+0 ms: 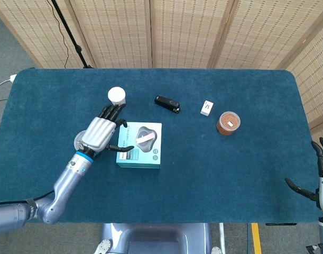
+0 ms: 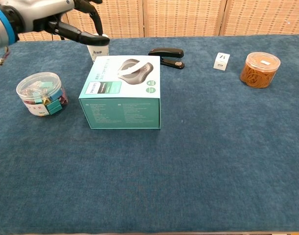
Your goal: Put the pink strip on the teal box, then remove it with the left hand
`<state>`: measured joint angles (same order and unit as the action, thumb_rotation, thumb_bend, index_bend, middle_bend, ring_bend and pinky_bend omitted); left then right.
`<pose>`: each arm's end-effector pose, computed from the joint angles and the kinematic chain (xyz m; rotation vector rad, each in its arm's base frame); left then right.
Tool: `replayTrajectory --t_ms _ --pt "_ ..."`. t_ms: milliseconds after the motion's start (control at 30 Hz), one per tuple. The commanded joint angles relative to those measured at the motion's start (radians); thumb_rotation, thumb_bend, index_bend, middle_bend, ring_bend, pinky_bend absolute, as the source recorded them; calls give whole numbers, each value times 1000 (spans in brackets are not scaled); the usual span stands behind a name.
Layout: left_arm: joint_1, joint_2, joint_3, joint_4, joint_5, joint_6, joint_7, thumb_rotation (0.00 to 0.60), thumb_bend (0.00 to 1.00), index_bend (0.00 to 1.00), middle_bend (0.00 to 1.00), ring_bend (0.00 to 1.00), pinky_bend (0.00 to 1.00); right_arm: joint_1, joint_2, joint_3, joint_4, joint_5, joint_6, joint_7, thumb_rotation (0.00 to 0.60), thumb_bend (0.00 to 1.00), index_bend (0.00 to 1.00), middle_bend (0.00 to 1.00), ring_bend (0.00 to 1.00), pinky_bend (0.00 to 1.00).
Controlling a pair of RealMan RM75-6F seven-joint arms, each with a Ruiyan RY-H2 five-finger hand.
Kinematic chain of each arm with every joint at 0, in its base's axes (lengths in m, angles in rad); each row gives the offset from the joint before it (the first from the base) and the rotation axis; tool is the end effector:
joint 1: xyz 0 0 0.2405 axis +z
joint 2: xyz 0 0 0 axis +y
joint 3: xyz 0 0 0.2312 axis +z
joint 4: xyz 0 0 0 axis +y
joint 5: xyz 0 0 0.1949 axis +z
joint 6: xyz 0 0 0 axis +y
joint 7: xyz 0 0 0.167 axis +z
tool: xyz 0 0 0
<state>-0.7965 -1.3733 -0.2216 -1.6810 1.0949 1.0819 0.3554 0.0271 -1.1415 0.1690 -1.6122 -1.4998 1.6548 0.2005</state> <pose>-0.0821 0.3545 0.0544 -1.7909 -0.8355 -1.0950 -0.2715 -0.2015 0.2015 1.1209 -0.8684 1.2179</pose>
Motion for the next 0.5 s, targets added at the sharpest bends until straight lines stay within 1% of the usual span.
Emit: replayTrajectory --t_ms 33,67,100,133,167,200,267,333,500 --pt "39 50 5 -31 33 48 -10 275 0 167 0 0 0 0 -1 -1 -1 -2 1 -2 600 0 25 0 0 0" --pt "48 61 7 -36 39 59 -12 356 0 69 0 0 0 0 -1 -1 -1 -3 1 -4 600 0 23 0 0 0" --pt "64 79 12 -41 50 79 -15 416 0 24 0 0 0 0 -1 -2 -2 -5 2 -5 600 0 22 0 0 0" --pt "78 93 19 -45 60 94 -16 464 0 4 0 0 0 0 -1 -3 -3 -7 3 -7 600 0 21 0 0 0" --pt "92 107 26 -50 70 108 -20 542 0 0 0 0 0 0 -2 -3 -3 -10 4 -8 600 0 20 0 0 0" --pt "117 130 40 -57 86 133 -26 576 0 0 0 0 0 0 -3 -5 -4 -13 6 -9 600 0 18 0 0 0" --pt "154 162 61 -68 105 164 -41 600 0 0 0 0 0 1 -6 -7 -4 -19 6 -12 600 0 11 0 0 0" --pt "187 186 78 -76 121 193 -60 600 0 0 0 0 0 3 -9 -11 -4 -27 4 -16 600 0 3 0 0 0" --pt "330 255 158 -78 197 322 -161 600 0 0 0 0 0 9 -20 -17 -3 -49 7 -29 600 0 0 0 0 0"
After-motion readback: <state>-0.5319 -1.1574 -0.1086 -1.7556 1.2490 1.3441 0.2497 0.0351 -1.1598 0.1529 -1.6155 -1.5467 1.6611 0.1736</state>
